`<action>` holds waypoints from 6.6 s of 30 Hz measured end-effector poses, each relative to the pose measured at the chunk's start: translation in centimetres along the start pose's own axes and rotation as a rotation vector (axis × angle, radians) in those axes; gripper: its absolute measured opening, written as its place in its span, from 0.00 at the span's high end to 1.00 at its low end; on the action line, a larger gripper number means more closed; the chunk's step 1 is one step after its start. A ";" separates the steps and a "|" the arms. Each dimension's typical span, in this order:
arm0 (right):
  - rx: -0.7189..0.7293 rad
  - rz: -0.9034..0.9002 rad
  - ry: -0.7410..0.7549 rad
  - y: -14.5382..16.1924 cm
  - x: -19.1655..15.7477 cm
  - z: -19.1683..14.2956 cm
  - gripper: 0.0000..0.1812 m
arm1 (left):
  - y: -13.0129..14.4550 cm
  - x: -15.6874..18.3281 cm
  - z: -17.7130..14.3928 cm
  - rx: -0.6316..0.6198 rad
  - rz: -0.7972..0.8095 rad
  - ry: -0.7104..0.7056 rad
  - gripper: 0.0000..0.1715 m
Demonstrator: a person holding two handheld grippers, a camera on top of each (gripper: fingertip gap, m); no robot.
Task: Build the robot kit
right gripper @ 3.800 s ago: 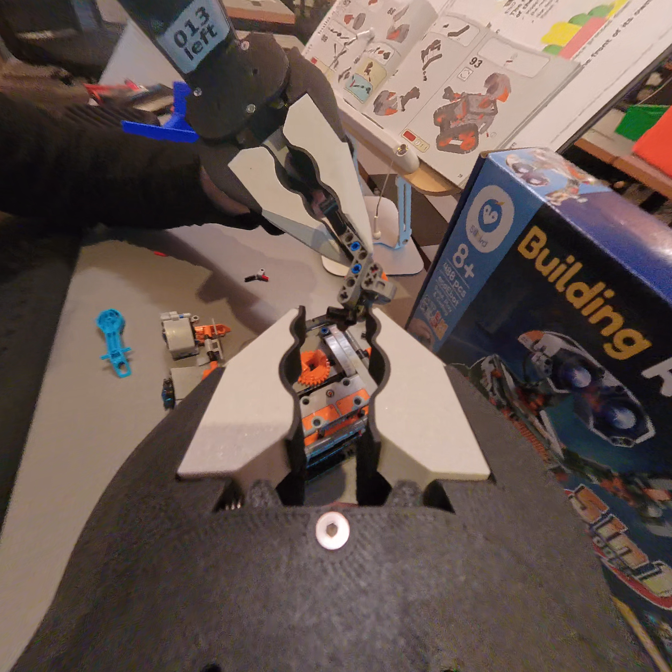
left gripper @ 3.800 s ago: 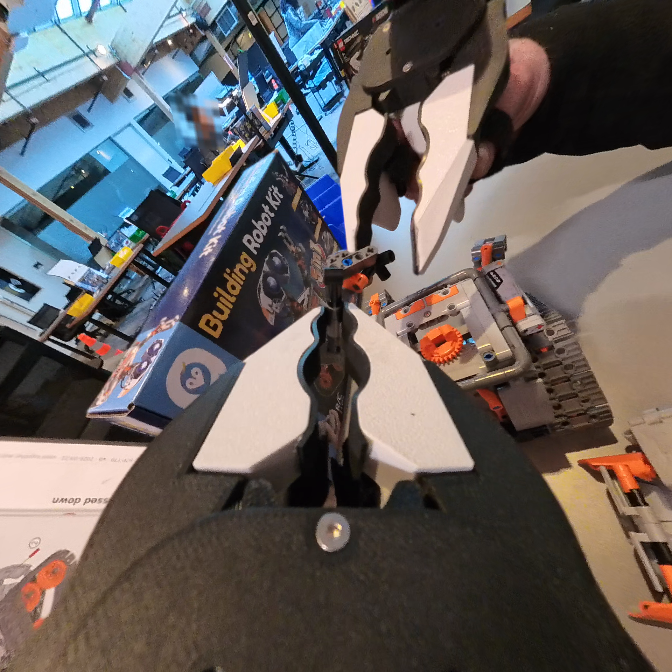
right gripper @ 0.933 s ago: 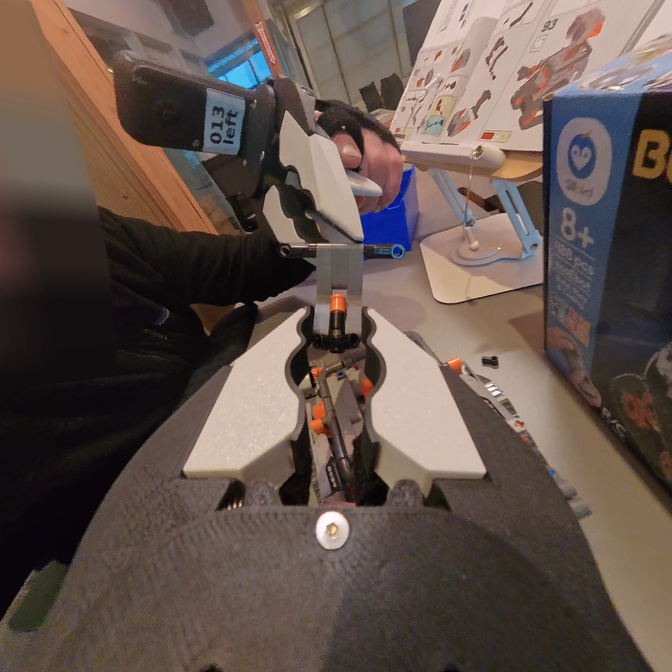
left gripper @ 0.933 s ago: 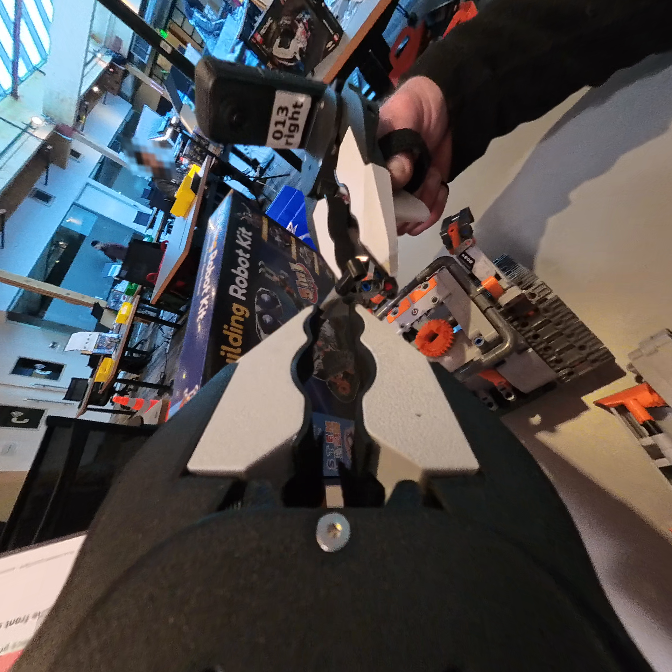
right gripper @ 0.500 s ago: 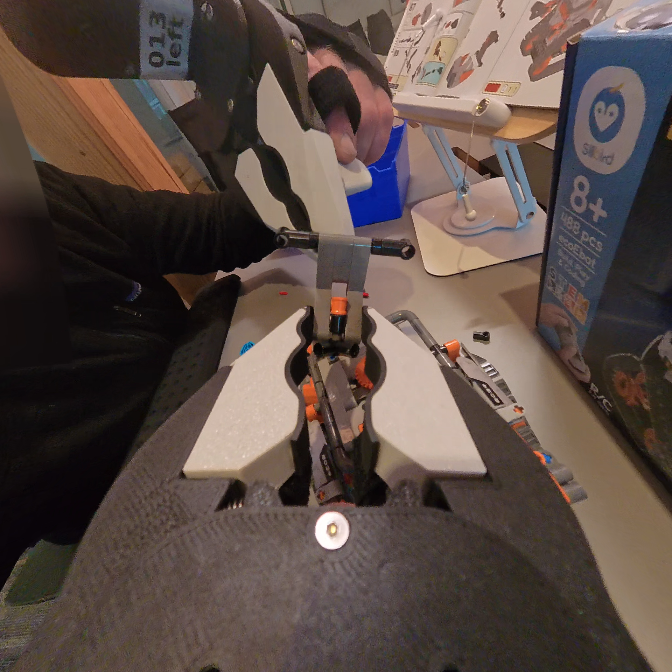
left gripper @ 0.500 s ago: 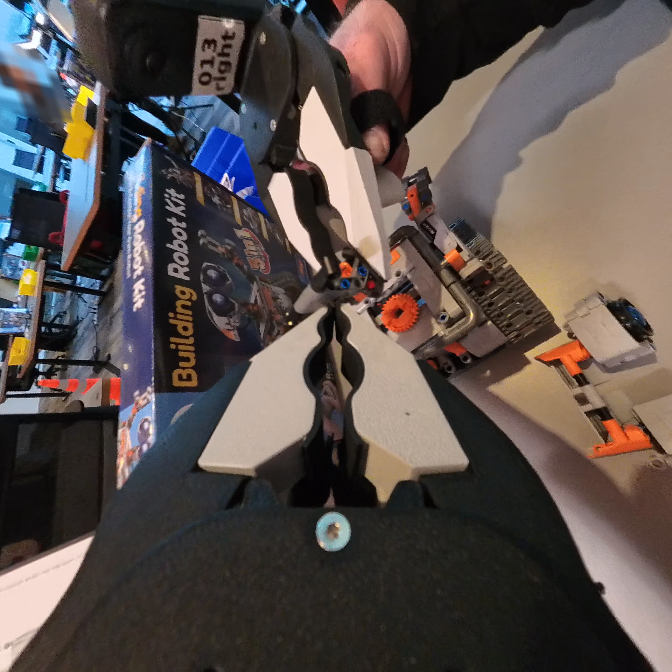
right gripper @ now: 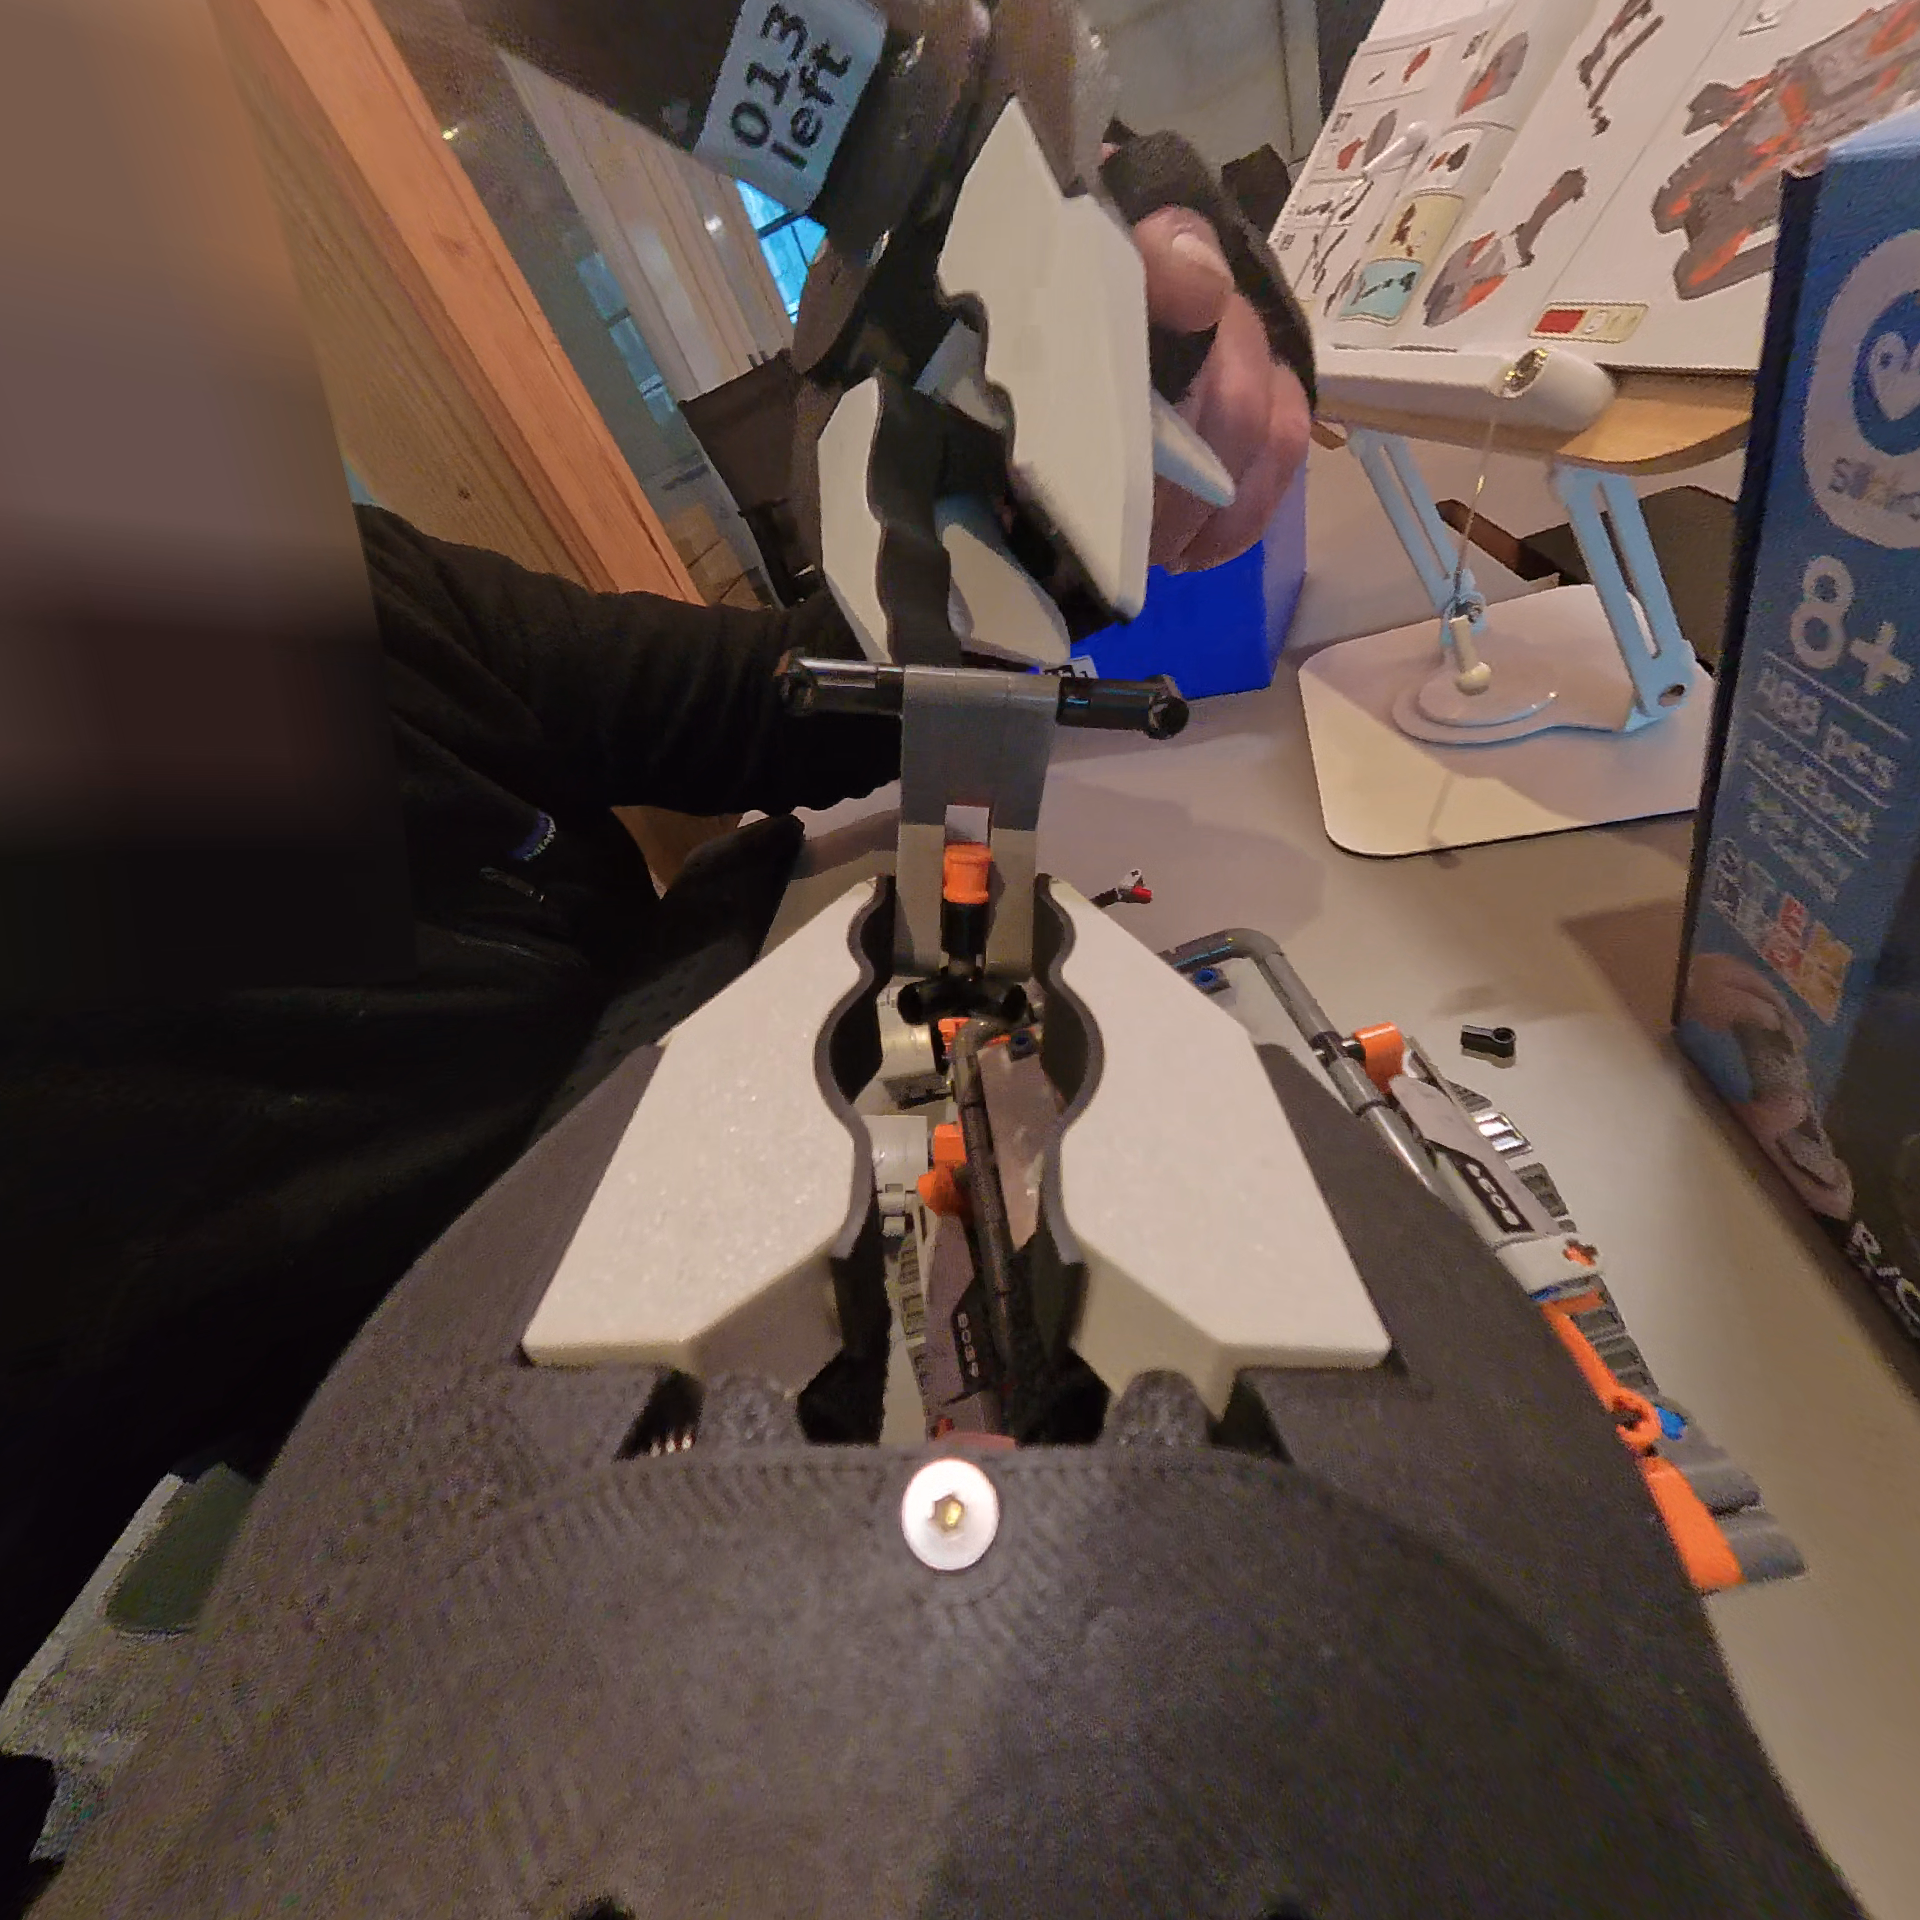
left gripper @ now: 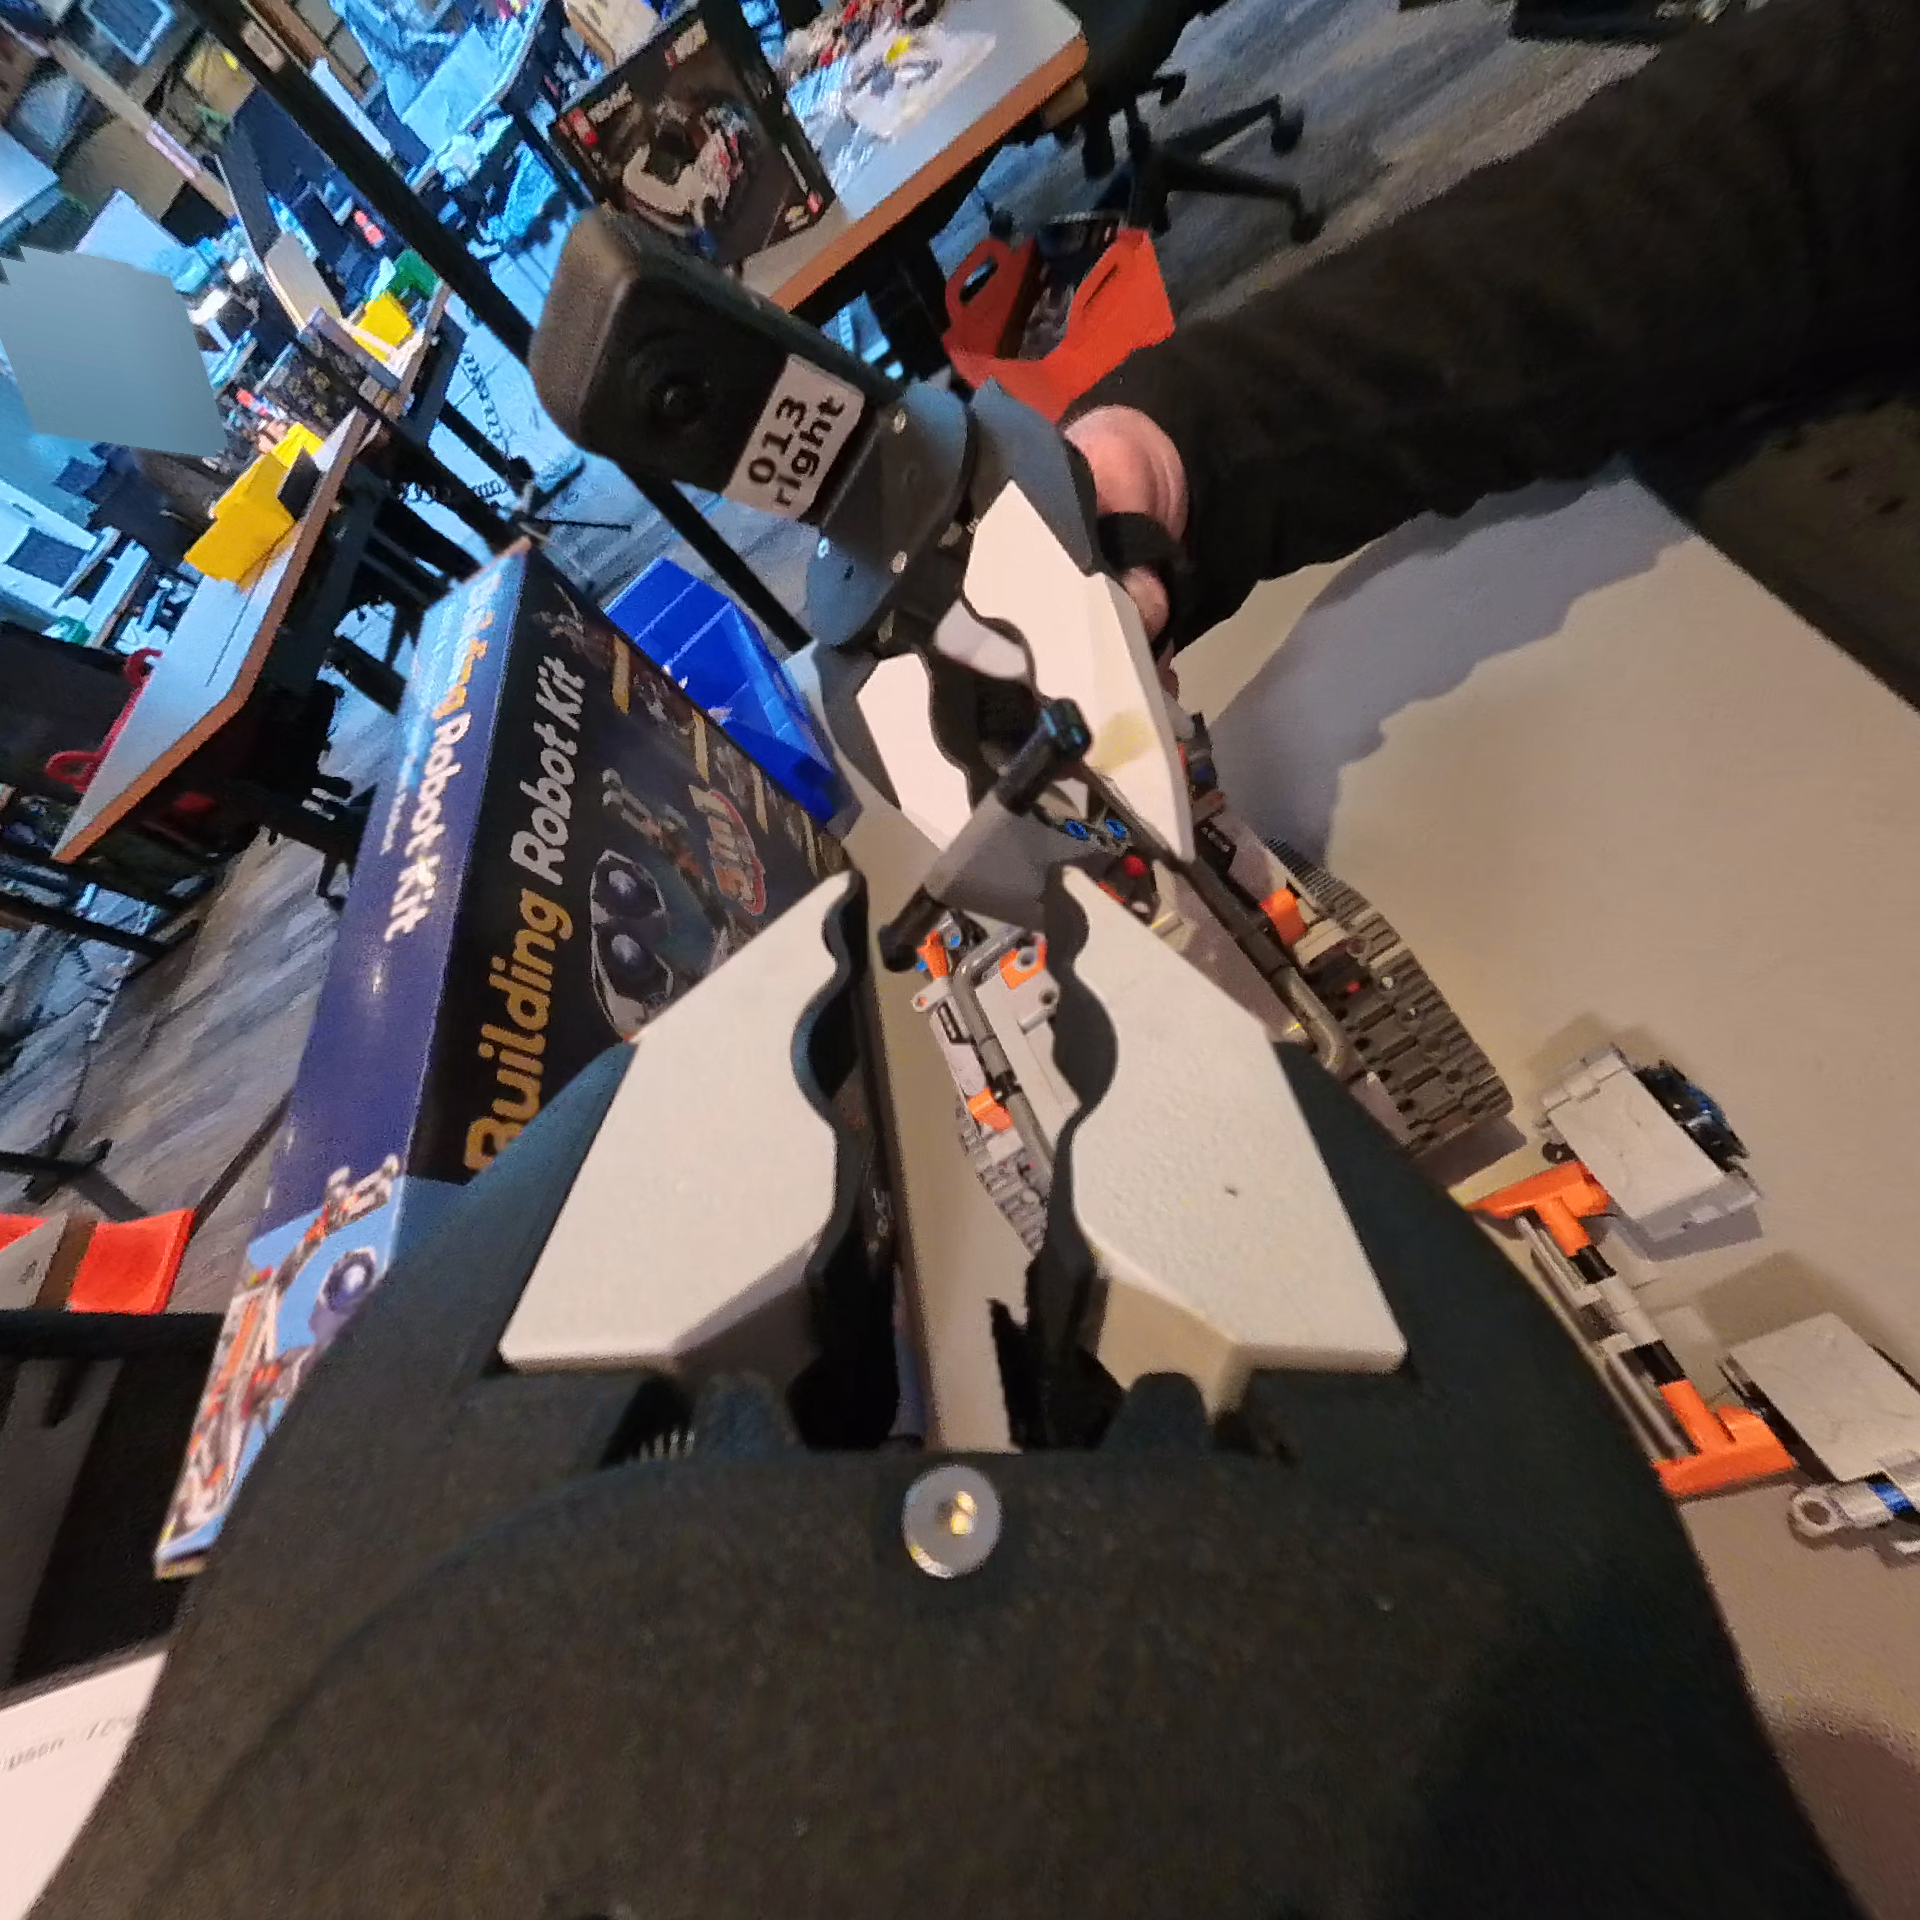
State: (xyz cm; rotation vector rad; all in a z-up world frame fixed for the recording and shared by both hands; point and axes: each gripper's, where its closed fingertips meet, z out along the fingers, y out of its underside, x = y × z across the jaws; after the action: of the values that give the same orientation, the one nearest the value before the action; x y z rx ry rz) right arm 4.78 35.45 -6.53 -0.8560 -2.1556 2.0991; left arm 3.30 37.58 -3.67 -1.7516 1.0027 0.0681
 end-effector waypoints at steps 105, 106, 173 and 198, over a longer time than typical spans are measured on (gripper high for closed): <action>-0.266 -0.351 0.552 -0.8 3.2 -2.6 0.97 | 1.7 -0.6 1.9 0.024 -0.315 -0.122 0.88; -0.262 -0.347 0.553 -0.9 3.3 -2.6 0.97 | 1.7 -0.6 2.0 0.034 -0.327 -0.136 0.88; -0.464 -0.091 0.655 2.2 3.3 0.1 0.97 | 3.9 2.2 0.9 0.346 -0.670 0.392 0.95; -0.439 -0.069 0.657 1.9 3.2 0.3 0.97 | 4.5 2.3 0.5 0.360 -0.686 0.451 0.95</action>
State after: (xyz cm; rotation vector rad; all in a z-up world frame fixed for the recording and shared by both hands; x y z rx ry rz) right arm 2.63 36.30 -9.51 -1.2509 -2.2083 1.0786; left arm 2.09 36.30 -8.40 -1.7097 0.6133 -0.9190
